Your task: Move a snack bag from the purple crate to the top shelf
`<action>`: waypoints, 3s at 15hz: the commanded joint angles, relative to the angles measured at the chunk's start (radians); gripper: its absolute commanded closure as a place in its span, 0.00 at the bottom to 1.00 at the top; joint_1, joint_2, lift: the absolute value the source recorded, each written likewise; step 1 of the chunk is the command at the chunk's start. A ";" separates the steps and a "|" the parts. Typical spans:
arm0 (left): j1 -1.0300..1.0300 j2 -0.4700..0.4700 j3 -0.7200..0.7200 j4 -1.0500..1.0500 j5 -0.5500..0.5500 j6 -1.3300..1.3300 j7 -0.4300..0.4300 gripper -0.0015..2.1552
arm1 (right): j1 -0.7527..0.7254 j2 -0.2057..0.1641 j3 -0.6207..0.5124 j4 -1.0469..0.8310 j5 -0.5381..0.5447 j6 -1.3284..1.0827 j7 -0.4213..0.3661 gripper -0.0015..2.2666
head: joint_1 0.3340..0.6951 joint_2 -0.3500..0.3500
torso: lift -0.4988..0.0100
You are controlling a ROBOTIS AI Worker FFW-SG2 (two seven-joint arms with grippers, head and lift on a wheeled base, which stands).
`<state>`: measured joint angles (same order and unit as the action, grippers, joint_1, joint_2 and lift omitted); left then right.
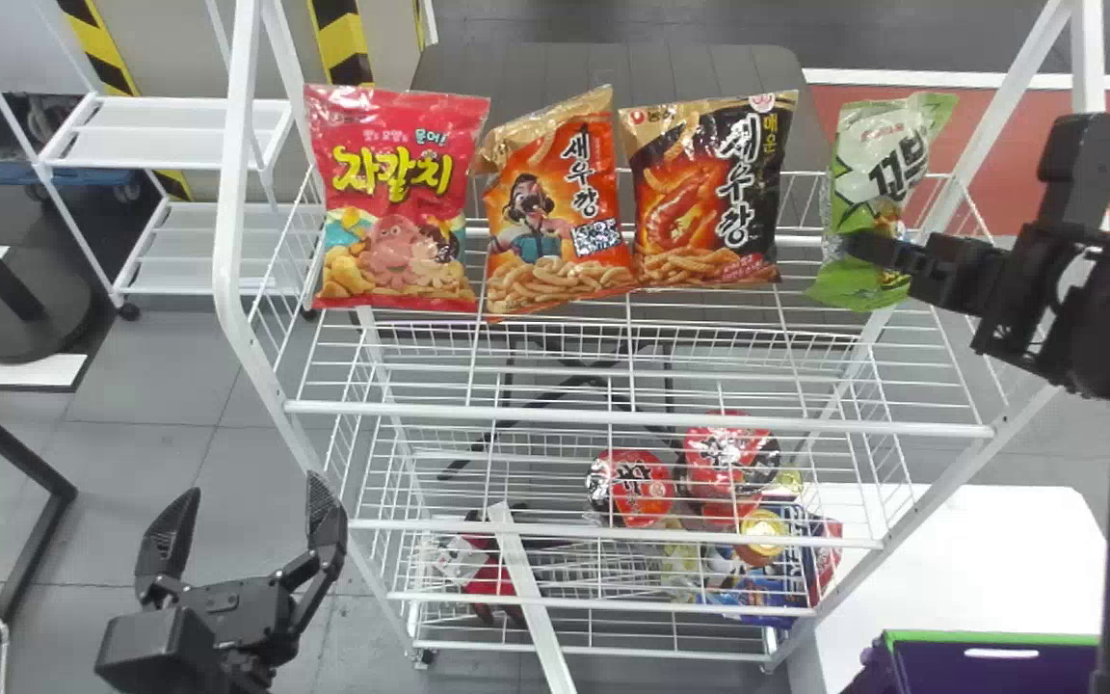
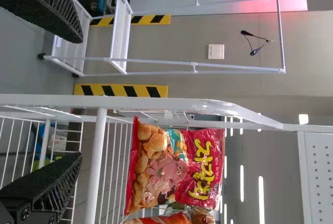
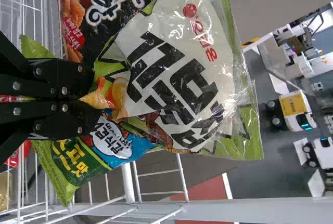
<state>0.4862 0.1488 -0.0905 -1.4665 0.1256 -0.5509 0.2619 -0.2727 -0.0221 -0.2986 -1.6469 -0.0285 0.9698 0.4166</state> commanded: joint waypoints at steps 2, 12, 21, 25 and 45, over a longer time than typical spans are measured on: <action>-0.002 0.000 0.002 0.008 0.002 -0.011 0.000 0.01 | 0.007 0.001 0.024 0.029 0.001 -0.044 -0.021 0.77 | 1.00 0.50 | 0.98; -0.002 -0.002 0.003 0.009 0.002 -0.017 0.000 0.01 | 0.010 -0.001 0.050 0.055 0.010 -0.056 -0.087 0.14 | 1.00 0.51 | 0.98; -0.002 -0.002 0.003 0.009 0.002 -0.017 0.000 0.01 | 0.046 -0.001 0.073 0.004 0.007 -0.056 -0.085 0.03 | 1.00 0.51 | 0.98; -0.002 -0.002 0.003 0.009 0.002 -0.020 0.000 0.01 | 0.096 0.001 0.095 -0.083 0.009 -0.038 -0.085 0.03 | 1.00 0.52 | 0.98; 0.035 -0.003 0.017 -0.020 -0.003 -0.036 0.011 0.01 | 0.837 0.014 0.202 -0.292 -0.091 -1.010 -0.167 0.01 | 1.00 0.63 | 0.98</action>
<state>0.5190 0.1464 -0.0736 -1.4861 0.1247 -0.5866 0.2728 0.5313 -0.0092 -0.1110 -1.9612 -0.1089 0.0530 0.2621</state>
